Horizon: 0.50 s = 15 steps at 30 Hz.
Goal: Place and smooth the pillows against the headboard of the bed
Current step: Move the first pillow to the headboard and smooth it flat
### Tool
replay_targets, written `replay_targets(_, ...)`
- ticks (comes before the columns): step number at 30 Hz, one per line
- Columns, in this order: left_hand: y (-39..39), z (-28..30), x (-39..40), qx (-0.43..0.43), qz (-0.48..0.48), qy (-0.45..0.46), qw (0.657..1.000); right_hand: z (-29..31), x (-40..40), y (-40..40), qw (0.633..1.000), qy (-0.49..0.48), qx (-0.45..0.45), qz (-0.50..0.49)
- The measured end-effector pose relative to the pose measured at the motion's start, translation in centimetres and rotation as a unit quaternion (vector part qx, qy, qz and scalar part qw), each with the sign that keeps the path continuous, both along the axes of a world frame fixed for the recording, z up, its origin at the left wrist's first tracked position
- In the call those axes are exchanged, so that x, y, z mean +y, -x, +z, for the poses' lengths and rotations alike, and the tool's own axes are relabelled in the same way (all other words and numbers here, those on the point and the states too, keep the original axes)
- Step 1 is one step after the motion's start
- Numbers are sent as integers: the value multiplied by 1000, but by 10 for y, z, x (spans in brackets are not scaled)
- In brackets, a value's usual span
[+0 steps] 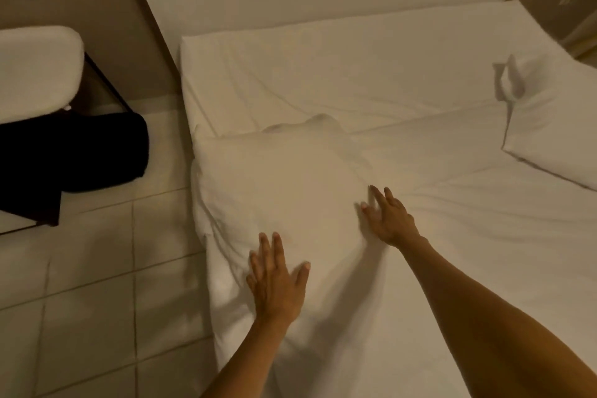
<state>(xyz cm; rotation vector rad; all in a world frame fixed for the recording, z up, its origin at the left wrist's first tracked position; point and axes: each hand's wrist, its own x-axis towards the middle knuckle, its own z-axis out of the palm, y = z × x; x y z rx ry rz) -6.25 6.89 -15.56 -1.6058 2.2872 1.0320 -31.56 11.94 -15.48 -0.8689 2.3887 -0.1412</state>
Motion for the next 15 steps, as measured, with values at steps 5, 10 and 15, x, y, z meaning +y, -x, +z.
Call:
replay_targets(5,-1,-40,8,20,86,29,996,-43,0,13,998,35,-43,-25)
replay_targets(10,-4,-58,1,63,107,32,992,-64,-2,26,994,82,-62,-47)
replay_targets(15,-10,-65,-7,81,127,36,988,-73,-4,26,990,116,-63,-44)
